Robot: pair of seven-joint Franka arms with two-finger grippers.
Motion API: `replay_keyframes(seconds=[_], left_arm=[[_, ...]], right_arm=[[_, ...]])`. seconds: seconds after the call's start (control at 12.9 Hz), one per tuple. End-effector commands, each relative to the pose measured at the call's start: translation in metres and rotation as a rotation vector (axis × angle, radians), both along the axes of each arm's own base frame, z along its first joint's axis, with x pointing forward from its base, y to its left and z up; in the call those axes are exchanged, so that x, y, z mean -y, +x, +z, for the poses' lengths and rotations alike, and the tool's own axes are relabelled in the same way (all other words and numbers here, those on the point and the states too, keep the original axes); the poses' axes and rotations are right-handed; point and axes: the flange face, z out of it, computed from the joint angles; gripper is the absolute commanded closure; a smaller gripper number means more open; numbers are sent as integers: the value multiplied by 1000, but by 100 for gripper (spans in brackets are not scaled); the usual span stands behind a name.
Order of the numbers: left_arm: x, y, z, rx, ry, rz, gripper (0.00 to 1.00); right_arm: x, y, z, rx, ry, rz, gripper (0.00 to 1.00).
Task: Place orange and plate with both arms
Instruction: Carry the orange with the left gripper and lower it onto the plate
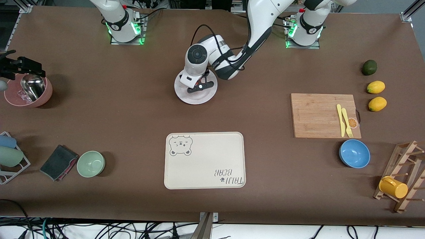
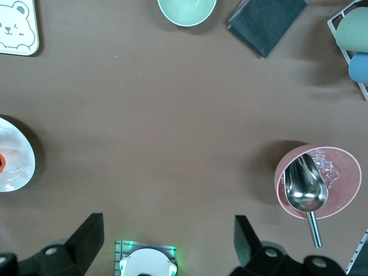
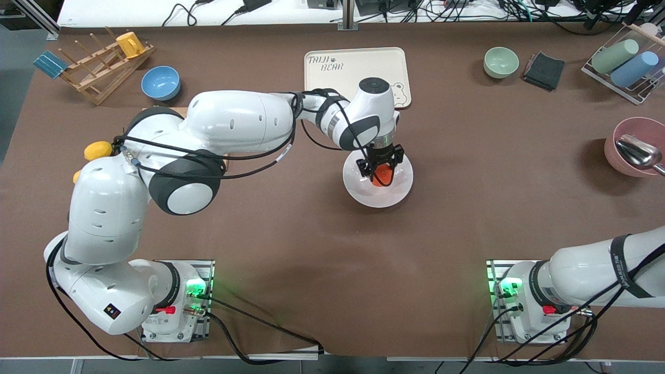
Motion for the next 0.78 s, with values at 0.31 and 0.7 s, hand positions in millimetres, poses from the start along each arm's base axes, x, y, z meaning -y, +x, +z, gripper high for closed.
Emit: replay_keyframes(seconds=[0.31, 0.7], left_arm=[[-20, 54, 42, 109, 56, -34, 0], [-98, 135, 109, 71, 91, -108, 0]], right_arm=[[1, -2, 4, -1, -8, -13, 0], [-2, 1, 4, 8, -11, -2, 0]])
